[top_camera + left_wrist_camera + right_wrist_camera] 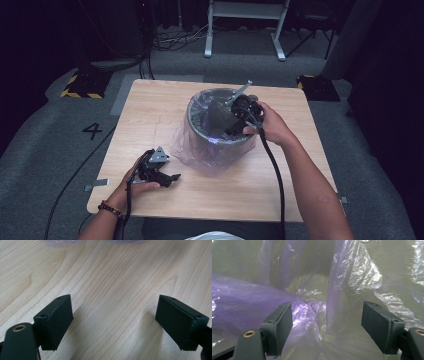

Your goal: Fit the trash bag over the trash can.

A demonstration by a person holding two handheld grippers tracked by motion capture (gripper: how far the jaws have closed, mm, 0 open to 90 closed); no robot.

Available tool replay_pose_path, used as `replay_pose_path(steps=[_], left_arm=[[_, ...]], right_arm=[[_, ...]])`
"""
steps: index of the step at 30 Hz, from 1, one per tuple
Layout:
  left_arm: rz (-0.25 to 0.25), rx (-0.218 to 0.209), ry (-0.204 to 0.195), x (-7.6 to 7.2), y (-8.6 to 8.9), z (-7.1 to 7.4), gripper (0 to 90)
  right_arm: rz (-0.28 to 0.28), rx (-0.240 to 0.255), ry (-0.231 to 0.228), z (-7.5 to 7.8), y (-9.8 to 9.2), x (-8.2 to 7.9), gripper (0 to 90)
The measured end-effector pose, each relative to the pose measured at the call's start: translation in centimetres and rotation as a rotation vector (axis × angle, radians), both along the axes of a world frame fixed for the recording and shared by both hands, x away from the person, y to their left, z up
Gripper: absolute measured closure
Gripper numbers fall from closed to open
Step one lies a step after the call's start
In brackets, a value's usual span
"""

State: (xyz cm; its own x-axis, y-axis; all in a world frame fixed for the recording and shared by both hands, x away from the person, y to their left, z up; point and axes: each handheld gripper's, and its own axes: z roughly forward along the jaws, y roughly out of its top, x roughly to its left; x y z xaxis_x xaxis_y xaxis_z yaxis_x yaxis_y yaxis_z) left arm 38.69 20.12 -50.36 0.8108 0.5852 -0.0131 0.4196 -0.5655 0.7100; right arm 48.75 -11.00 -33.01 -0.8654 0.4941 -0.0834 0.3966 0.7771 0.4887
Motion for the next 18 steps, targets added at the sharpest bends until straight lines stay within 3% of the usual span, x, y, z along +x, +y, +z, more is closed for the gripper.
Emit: replay_pose_path(steps=[7, 18], left_arm=[[0.000, 0.000, 0.000, 0.00, 0.00, 0.00, 14.2], [0.000, 0.000, 0.000, 0.00, 0.00, 0.00, 14.2]], right_arm=[[-0.009, -0.014, 0.003, 0.02, 0.07, 0.04, 25.4], [-0.003, 0.007, -0.018, 0.35, -0.03, -0.39, 26.2]])
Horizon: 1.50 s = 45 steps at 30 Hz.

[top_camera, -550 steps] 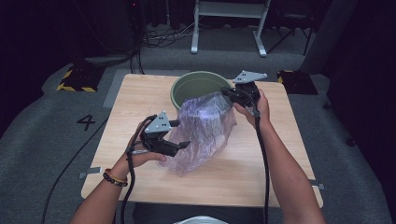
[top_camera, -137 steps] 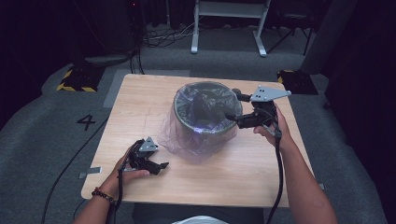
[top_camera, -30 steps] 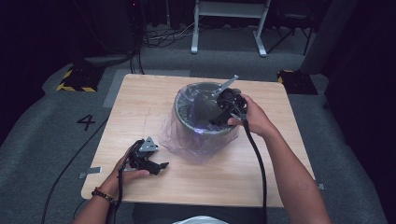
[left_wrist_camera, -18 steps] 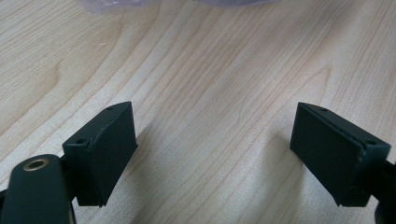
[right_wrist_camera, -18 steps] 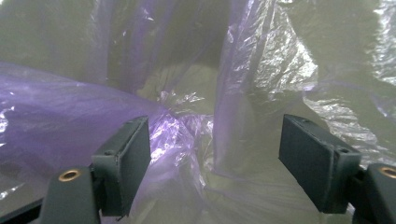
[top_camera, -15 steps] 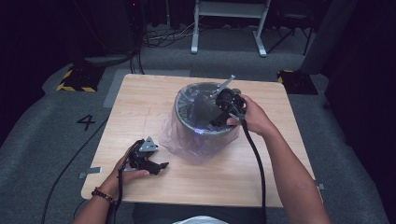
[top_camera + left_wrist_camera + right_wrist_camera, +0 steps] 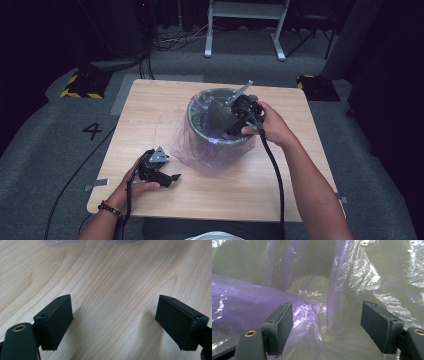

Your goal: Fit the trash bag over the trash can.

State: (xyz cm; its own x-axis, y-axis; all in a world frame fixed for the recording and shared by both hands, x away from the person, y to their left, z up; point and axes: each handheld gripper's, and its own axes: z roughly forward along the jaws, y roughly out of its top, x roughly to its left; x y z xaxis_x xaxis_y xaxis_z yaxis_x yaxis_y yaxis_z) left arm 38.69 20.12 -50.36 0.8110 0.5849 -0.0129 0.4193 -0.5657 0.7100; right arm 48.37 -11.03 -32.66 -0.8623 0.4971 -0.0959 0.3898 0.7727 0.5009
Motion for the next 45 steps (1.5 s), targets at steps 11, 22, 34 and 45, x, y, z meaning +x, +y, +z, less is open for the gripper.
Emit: replay_pose_path(steps=[11, 22, 34, 45], left_arm=[[0.000, 0.000, 0.000, 0.0, 0.0, 0.0, 14.2], [0.000, 0.000, 0.000, 0.0, 0.0, 0.0, 14.2], [0.000, 0.000, 0.000, 0.0, 0.0, 0.0, 14.2], [0.000, 0.000, 0.000, 0.0, 0.0, 0.0, 14.2]], right_arm=[[-0.007, 0.048, -0.021, -0.1, -0.1, -0.1, 24.5], [-0.004, 0.138, -0.048, 0.2, -1.2, -0.5, 24.0], [0.042, 0.170, -0.076, 0.7, -1.7, -1.1, 23.9], [0.054, 0.151, -0.098, 1.3, -2.4, -2.0, 25.8]])
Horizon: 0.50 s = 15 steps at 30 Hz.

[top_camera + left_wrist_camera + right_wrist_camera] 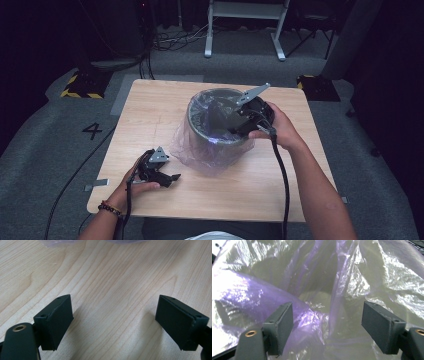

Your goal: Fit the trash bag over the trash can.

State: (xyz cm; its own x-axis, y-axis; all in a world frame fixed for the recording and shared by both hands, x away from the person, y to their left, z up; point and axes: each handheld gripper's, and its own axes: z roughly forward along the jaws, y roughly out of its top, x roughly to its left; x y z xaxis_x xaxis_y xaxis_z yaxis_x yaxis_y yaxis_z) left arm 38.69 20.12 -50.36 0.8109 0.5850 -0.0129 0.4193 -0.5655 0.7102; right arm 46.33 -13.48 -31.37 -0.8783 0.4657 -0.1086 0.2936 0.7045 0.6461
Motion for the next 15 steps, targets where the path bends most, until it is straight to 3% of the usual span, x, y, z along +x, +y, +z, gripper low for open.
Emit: replay_pose_path(steps=[15], left_arm=[[0.000, 0.000, 0.000, 0.0, 0.0, 0.0, 14.2]], right_arm=[[-0.011, 0.006, -0.008, 0.1, -1.7, -0.9, 26.1]])
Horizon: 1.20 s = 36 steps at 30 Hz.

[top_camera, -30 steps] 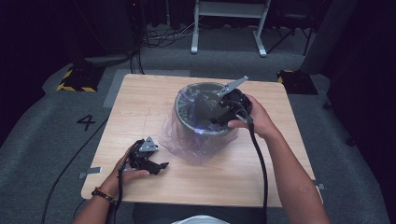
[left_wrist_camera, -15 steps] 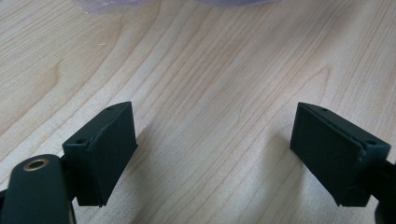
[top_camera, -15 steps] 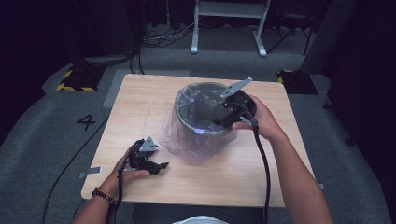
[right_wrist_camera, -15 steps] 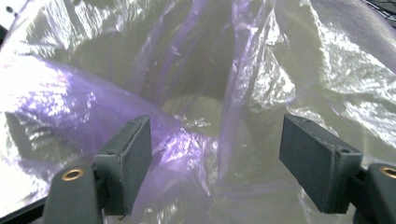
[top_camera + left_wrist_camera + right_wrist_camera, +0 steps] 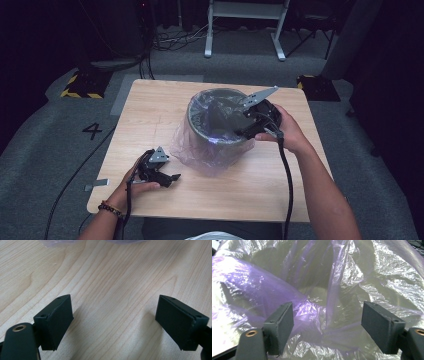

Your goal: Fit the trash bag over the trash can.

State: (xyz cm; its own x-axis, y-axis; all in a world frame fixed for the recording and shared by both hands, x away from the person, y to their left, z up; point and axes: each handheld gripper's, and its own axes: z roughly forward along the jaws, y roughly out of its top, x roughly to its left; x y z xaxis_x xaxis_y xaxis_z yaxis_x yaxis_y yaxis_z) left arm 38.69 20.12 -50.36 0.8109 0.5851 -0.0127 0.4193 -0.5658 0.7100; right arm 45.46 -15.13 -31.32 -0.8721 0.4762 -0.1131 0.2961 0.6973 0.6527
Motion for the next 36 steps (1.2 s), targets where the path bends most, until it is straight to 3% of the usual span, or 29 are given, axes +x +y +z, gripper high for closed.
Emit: replay_pose_path(steps=[36], left_arm=[[0.000, 0.000, 0.000, 0.0, 0.0, 0.0, 14.2]], right_arm=[[-0.003, 0.061, -0.071, 1.7, -3.3, -2.5, 27.2]])
